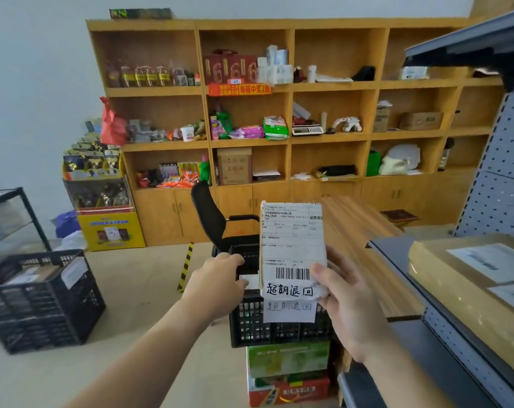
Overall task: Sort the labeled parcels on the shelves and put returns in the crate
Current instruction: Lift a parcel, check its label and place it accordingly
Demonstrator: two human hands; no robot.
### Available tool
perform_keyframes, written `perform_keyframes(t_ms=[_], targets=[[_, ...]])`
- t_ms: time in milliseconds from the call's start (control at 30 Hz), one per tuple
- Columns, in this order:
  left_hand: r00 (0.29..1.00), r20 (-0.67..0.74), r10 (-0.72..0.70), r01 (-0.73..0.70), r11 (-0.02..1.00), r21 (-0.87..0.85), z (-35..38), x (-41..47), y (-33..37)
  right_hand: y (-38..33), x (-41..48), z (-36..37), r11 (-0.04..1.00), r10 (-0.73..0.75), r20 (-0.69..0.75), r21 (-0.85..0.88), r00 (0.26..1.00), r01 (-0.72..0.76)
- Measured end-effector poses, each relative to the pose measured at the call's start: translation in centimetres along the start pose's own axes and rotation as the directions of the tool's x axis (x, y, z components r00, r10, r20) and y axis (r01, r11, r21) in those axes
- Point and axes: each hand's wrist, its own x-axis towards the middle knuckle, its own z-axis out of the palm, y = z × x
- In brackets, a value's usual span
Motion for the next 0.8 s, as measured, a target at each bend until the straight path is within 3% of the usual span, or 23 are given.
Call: perform_keyframes(t_ms=[433,800], targets=[[0.994,0.059,-0.095,0.097,0.995,-0.033,5.9,14.7,-2.4,6.0,18.8,-3.9,0.989,0.145,0.061,-0.011,0.988,-0.144],[0.974,0.225,-0.037,0.057,0.995,-0.082,13.1,30.2,-10.3,15.3,33.3,-4.8,0.957,0.272,-0.101,-0.08,0.957,-0.28]])
